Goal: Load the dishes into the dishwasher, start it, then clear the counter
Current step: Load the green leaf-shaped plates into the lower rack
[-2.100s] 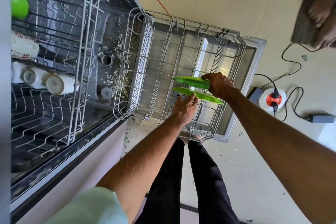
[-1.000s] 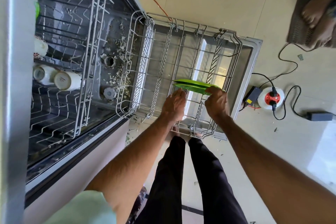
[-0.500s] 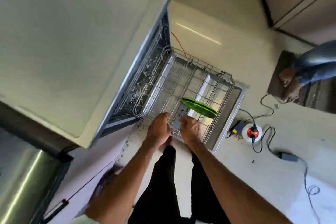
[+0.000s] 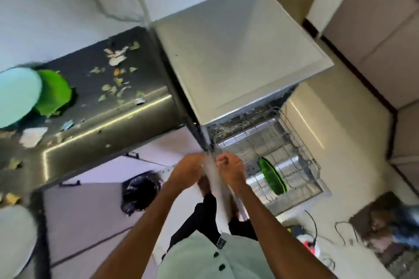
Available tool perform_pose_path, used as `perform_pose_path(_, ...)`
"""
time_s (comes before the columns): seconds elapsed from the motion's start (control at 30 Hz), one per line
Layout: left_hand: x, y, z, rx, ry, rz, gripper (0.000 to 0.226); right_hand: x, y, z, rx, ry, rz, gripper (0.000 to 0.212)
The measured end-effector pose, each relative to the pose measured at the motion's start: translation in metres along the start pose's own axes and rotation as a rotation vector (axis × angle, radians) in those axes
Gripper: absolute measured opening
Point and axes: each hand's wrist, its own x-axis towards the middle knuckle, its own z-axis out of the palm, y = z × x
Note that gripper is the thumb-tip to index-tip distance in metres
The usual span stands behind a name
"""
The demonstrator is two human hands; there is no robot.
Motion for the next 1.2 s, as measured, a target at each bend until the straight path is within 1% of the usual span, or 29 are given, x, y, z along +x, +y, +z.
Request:
perform_pose_path(0.1,-0.047,-0.042,-0.032,-0.047,0.147,-0.094,0.030,-0.008,-0.047,0.011,-0.065,-0.132,-0.136,0.018)
perform_pose_path(0.2,-0.088,-0.085,-0.063,-0.102,0.287,-0.228,0.037,-0.015,-0.093,0.028,-0.074,-0.242,-0.253,0.016)
perform_pose_path(0.27,-0.108,-0.105,-0.083,-0.114,0.343,-0.322,0.042,-0.019,-0.123,0.041,-0.042,-0.298,-0.285,0.018)
perform_pose_path(0.33,-0.128,-0.134,-0.104,-0.100,0.405,-0.369,0.045,-0.029,-0.164,0.064,-0.036,-0.348,-0.312,0.022)
perform_pose_path(0.37,-0.136,-0.151,-0.114,-0.103,0.437,-0.393,0.045,-0.033,-0.184,0.077,-0.031,-0.367,-0.332,0.024)
perform_pose_path(0.43,-0.152,-0.181,-0.136,-0.123,0.498,-0.462,0.036,-0.039,-0.221,0.107,-0.033,-0.390,-0.379,0.028)
perform_pose_path(0.5,-0.169,-0.208,-0.156,-0.137,0.560,-0.490,0.030,-0.050,-0.254,0.144,-0.030,-0.414,-0.394,0.028)
perform_pose_path(0.57,-0.188,-0.230,-0.179,-0.160,0.609,-0.513,0.029,-0.066,-0.283,0.183,-0.036,-0.451,-0.391,0.026)
perform_pose_path(0.67,-0.215,-0.257,-0.210,-0.185,0.655,-0.582,0.019,-0.086,-0.313,0.233,-0.059,-0.515,-0.425,0.023)
perform_pose_path(0.8,-0.243,-0.284,-0.237,-0.215,0.668,-0.644,0.021,-0.099,-0.335,0.282,-0.104,-0.570,-0.457,0.021)
perform_pose_path(0.93,-0.257,-0.304,-0.245,-0.228,0.708,-0.682,0.021,-0.102,-0.347,0.316,-0.145,-0.593,-0.483,0.018)
perform_pose_path(1.07,-0.247,-0.316,-0.250,-0.237,0.702,-0.681,0.024,-0.086,-0.354,0.335,-0.191,-0.573,-0.475,0.018)
perform_pose_path(1.2,-0.218,-0.321,-0.258,-0.240,0.650,-0.686,0.035,-0.036,-0.352,0.360,-0.234,-0.557,-0.431,0.012)
